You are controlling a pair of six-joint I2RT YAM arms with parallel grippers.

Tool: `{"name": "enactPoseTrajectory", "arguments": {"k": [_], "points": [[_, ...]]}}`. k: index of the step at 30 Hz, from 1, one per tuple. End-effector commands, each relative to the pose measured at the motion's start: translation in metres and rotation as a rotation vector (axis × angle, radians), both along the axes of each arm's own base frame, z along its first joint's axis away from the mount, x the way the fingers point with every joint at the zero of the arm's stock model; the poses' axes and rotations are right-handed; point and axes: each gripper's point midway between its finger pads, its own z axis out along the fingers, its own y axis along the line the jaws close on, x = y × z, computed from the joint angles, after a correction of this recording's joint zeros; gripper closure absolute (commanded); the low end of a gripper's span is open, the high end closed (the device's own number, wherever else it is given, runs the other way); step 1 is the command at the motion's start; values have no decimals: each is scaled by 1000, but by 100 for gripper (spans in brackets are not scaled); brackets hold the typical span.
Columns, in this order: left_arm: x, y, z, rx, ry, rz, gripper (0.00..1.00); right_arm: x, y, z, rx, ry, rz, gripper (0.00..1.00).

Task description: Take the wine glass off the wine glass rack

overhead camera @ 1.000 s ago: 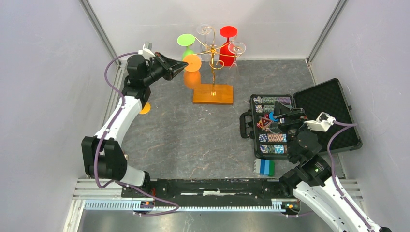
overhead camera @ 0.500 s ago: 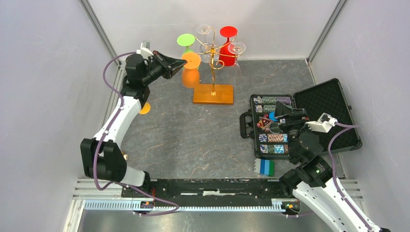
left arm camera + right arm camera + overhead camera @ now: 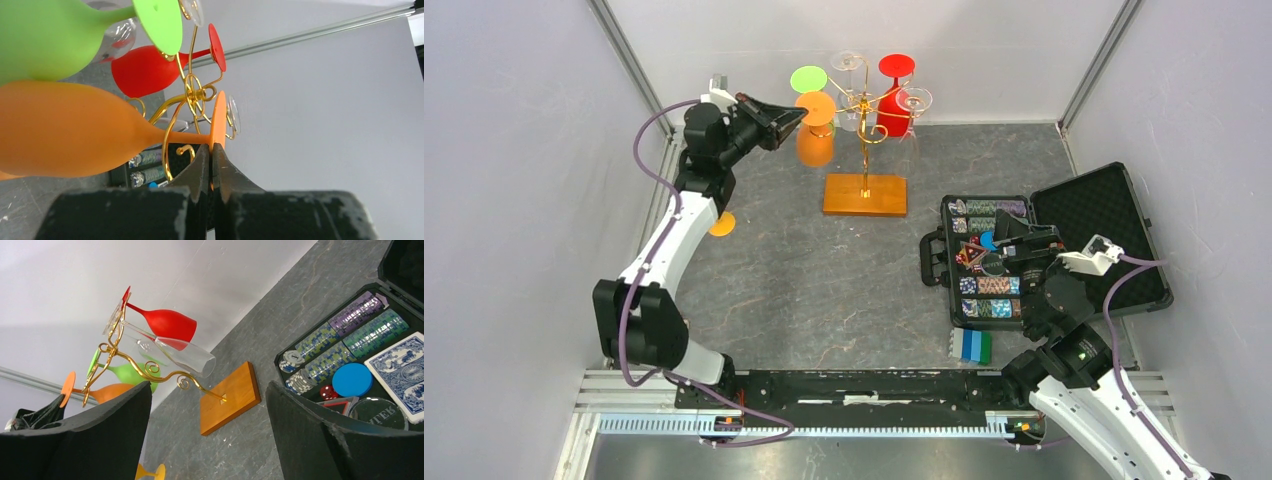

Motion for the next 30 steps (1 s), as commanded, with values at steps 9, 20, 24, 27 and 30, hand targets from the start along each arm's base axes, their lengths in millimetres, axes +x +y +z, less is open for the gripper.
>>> {"name": "enactPoseTrajectory", "arguments": {"k": [9, 20, 24, 27, 30], "points": [[-20, -58, 41, -45, -119, -240, 98, -3, -6, 18, 4, -33, -20, 2], [-78, -49, 31, -15, -101, -265, 98, -2, 17, 35, -50, -85, 100, 2], [-109, -43, 34, -15, -103, -278, 98, 2, 57, 49, -125, -155, 288, 2], [-137, -38, 40, -49, -101, -295, 98, 4, 97, 51, -161, -193, 469, 2], [-162, -33, 54, -132, -93, -311, 98, -4, 137, 57, -138, -267, 667, 2]]}}
